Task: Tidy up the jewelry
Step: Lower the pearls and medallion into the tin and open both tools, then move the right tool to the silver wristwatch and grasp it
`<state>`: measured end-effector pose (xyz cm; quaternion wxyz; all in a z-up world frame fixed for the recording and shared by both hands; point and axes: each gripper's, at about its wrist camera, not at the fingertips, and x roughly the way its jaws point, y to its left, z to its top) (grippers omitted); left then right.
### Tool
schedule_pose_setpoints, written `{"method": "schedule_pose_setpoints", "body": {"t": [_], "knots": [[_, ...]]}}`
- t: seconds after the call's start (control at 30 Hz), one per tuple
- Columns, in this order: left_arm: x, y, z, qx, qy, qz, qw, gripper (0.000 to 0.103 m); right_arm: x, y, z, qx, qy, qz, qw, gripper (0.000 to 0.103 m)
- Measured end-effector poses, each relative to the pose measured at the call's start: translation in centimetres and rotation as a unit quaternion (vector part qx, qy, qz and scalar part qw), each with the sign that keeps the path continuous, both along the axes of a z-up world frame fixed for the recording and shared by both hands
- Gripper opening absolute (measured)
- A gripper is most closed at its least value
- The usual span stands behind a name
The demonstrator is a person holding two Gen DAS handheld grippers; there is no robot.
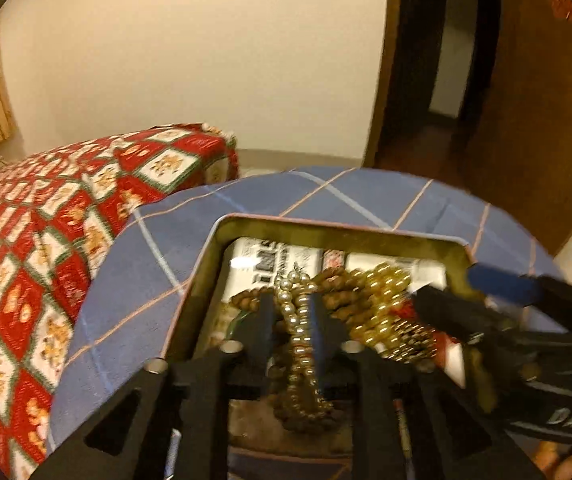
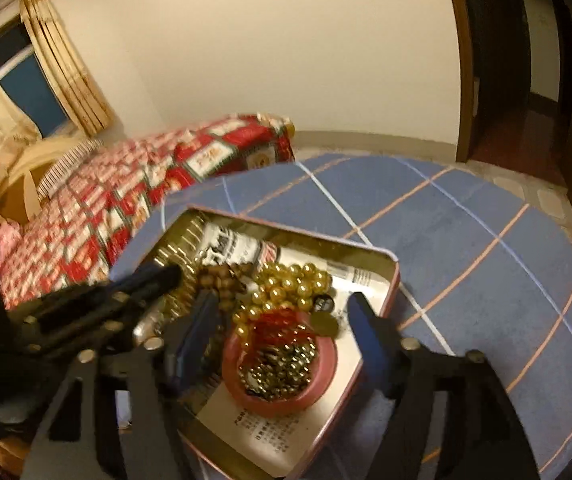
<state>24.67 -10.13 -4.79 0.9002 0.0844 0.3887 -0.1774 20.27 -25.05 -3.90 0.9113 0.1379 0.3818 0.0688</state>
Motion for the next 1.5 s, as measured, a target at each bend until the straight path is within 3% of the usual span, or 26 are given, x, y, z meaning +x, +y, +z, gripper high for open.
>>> {"method": "schedule_pose_setpoints", "body": {"t": [0.1,0.17,0.67,1.1,1.5], "knots": [[-0.8,0.4,0.7,0.003,-0.020,0.012,0.9997,0.060,-0.7,-0.4,0.4,0.009,-0.002,-0.007,1.000,0.073],[-1.5,0.8,1.5,-0.001,-0.035,0.018,0.9992,0.063,-1.2,-0.8,0.7,0.017,-0.003,-0.015,1.000,0.073],[-7.9,2.4,4.0,0.025,-0.048,0.026,0.9982,0.063,-6.7,0.5,3.3,0.018,-0.020,-0.023,0.999,0.073],[-14.2,6.6,3.7,0.012,-0.040,0.056,0.9976,0.063,-12.1,3.4,1.6,0.011,-0.007,0.005,1.000,0.073],[-18.7,12.7,0.7,0.025,-0.014,0.091,0.9955,0.063,-15.3,6.2,-1.0,0.004,0.028,0.058,0.998,0.073]]}}
